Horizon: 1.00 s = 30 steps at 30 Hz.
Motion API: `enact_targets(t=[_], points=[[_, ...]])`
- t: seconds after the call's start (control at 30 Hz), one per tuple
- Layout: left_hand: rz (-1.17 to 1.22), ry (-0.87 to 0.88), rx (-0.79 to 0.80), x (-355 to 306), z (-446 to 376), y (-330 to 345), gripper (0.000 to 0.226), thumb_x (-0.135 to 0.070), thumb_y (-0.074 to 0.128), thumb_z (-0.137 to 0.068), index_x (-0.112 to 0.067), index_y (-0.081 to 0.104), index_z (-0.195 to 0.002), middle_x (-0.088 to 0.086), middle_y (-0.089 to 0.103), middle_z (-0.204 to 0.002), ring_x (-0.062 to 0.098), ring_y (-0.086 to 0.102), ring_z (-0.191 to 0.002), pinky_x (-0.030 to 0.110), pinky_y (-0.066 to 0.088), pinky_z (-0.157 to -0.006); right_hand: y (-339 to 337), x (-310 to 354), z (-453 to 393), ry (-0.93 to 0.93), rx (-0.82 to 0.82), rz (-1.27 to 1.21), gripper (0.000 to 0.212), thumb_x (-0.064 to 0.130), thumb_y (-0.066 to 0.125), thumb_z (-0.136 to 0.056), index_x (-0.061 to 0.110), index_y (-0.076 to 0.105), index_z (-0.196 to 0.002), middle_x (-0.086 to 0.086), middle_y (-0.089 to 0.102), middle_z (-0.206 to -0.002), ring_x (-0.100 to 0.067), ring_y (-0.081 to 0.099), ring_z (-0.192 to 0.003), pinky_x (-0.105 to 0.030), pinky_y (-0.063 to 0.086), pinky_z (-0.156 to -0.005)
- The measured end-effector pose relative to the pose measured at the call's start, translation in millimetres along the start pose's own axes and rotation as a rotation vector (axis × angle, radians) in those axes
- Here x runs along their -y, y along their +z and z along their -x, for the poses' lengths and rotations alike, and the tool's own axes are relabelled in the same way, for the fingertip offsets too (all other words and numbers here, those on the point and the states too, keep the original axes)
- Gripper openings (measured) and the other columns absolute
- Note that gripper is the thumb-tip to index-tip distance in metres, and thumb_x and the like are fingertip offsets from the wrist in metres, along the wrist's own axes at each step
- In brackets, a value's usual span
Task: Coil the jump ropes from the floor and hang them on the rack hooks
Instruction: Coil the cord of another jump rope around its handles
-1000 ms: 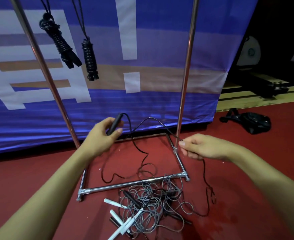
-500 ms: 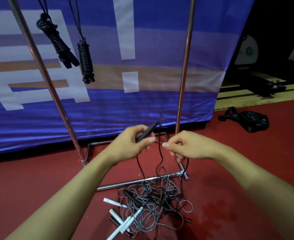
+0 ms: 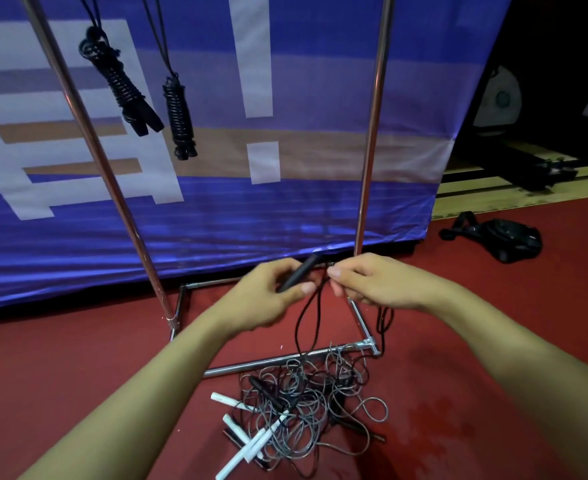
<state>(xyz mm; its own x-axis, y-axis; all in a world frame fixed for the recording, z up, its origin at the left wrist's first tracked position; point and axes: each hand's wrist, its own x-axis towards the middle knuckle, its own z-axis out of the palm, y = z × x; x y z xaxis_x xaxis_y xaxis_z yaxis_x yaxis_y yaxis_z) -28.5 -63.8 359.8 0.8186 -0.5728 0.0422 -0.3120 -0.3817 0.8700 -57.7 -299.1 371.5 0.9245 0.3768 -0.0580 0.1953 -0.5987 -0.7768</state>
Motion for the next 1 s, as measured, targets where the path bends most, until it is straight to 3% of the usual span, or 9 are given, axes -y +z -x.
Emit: enact_targets(t=[0.17,0.37,0.47,0.53,0.6,0.67,0.8,0.93,1.0], points=[[-0.006,-0.002,-0.053,-11.8,-3.3,7.8,0.012,-0.022,0.065,-0.102,-0.014,0.062,-0.094,-0.014,0.061,-0.053,0.006,0.039,-0.036,0.017,0.032,-0.038,0.1,5.6,1.0,0.014,-0.08,0.066,0.046,0.049,0.048,-0.105,0.021,0.063,-0.072,0.012,0.049,-0.053,-0.011,0.042,-0.052,-0.03,0.038,-0.057],[-0.191,-0.066,-0.409,23.0,-4.0,-60.5,0.018,-0.021,0.065,-0.101,-0.014,0.065,-0.084,-0.022,0.064,-0.056,0.002,0.047,-0.048,0.015,0.037,-0.049,-23.3,-26.6,25.9,0.326,0.192,0.322,0.048,0.055,0.047,-0.103,0.019,0.058,-0.074,0.004,0.059,-0.058,-0.013,0.052,-0.051,-0.023,0.046,-0.058],[-0.272,-0.163,-0.347,44.5,5.7,-73.4,0.009,-0.022,0.068,-0.099,-0.016,0.067,-0.092,-0.011,0.072,-0.07,0.001,0.053,-0.054,0.019,0.042,-0.056,-28.4,-37.2,34.4,0.328,0.15,0.289,0.044,0.048,0.044,-0.106,0.018,0.057,-0.077,0.006,0.057,-0.061,-0.011,0.052,-0.056,-0.03,0.048,-0.066],[-0.308,-0.154,-0.247,46.5,6.2,-63.3,0.004,-0.017,0.069,-0.099,-0.018,0.066,-0.097,-0.006,0.061,-0.067,-0.002,0.048,-0.046,0.02,0.043,-0.053,-29.4,-30.5,31.8,0.218,0.075,0.309,0.042,0.046,0.043,-0.107,0.021,0.058,-0.077,0.007,0.058,-0.063,-0.007,0.055,-0.06,-0.028,0.047,-0.07],[-0.203,-0.13,-0.177,36.4,4.8,-46.5,0.008,-0.013,0.066,-0.1,-0.018,0.066,-0.106,0.002,0.06,-0.071,0.006,0.044,-0.043,0.022,0.041,-0.044,-24.3,-17.0,25.5,0.108,0.07,0.231,0.041,0.043,0.043,-0.108,0.019,0.059,-0.079,0.005,0.058,-0.062,-0.007,0.064,-0.064,-0.027,0.049,-0.073],[0.032,-0.097,-0.119,18.6,3.0,-29.4,0.012,-0.017,0.067,-0.1,-0.019,0.066,-0.112,0.008,0.072,-0.088,0.011,0.042,-0.046,0.023,0.039,-0.043,-12.3,-1.1,19.4,0.059,0.069,0.095,0.038,0.039,0.044,-0.109,0.015,0.058,-0.084,0.004,0.051,-0.058,-0.012,0.06,-0.057,-0.028,0.051,-0.067],[0.205,-0.056,0.068,-11.3,4.3,6.8,0.024,-0.03,0.071,-0.097,-0.017,0.064,-0.115,0.003,0.055,-0.064,0.013,0.039,-0.048,0.024,0.035,-0.044,7.7,18.1,5.2,-0.017,-0.075,0.108,0.029,0.041,0.047,-0.107,0.021,0.06,-0.09,0.009,0.053,-0.059,-0.011,0.051,-0.054,-0.032,0.049,-0.057],[0.184,-0.031,-0.039,-11.9,-2.0,9.9,0.023,-0.02,0.065,-0.102,0.0,0.061,-0.113,-0.006,0.069,-0.063,0.01,0.037,-0.043,0.021,0.033,-0.041,-0.5,20.6,9.1,-0.001,-0.203,0.309,0.03,0.045,0.051,-0.104,0.023,0.065,-0.091,-0.004,0.069,-0.08,-0.014,0.061,-0.068,-0.041,0.051,-0.07],[0.231,-0.054,-0.174,-7.1,-3.7,-5.8,0.025,-0.019,0.062,-0.103,0.005,0.059,-0.111,-0.008,0.074,-0.07,0.009,0.034,-0.041,0.02,0.032,-0.039,-10.6,14.7,17.9,0.05,-0.186,0.251,0.032,0.046,0.049,-0.104,0.025,0.068,-0.088,-0.002,0.066,-0.073,-0.011,0.06,-0.062,-0.036,0.048,-0.061]])
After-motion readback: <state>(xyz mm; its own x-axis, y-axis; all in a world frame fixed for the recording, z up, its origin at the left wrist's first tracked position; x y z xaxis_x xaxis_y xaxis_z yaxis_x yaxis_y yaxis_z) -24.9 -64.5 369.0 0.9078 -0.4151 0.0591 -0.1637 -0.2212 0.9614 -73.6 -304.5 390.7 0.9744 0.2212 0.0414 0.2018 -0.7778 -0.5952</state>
